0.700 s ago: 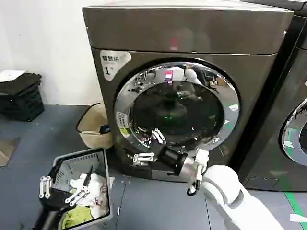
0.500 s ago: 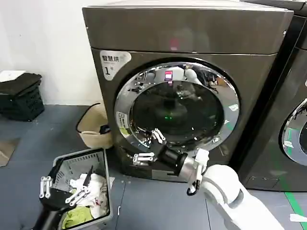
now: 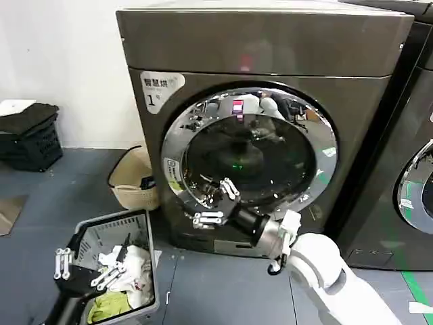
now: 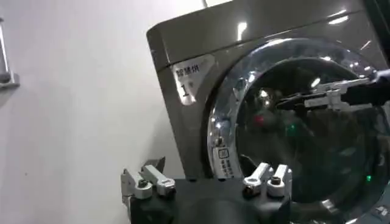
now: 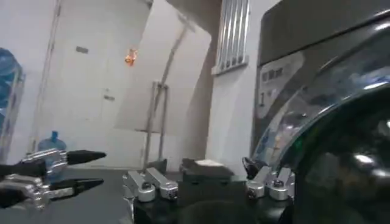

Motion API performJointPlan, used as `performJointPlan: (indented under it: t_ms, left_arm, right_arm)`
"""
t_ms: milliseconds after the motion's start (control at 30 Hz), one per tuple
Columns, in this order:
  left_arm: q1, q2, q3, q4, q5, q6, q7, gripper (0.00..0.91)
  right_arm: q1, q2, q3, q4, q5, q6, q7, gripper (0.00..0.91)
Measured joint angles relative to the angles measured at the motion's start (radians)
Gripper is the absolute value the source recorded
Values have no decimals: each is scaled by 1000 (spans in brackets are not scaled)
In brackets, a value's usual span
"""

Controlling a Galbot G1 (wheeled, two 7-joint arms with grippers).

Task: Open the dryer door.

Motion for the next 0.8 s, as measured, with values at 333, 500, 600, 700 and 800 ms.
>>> performJointPlan:
  t_ms: [333, 500, 600, 700, 800]
  left_arm:
    - [4, 4, -9, -17, -17, 6, 0, 907]
    - [5, 4, -9, -22, -16, 7, 0, 907]
    - [6, 4, -9, -27, -17, 7, 0, 907]
    - [7, 4, -10, -32, -19, 8, 0, 907]
    - [8, 3, -11, -35, -18, 8, 0, 907]
  right_arm:
    - [36, 6, -9, -126, -19, 67, -25, 907]
    - [72, 18, -34, -199, -29, 84, -36, 907]
    - [93, 29, -48, -237, -33, 88, -37, 907]
    - [117, 42, -60, -274, -53, 92, -37, 907]
    - [137, 54, -71, -306, -65, 98, -37, 907]
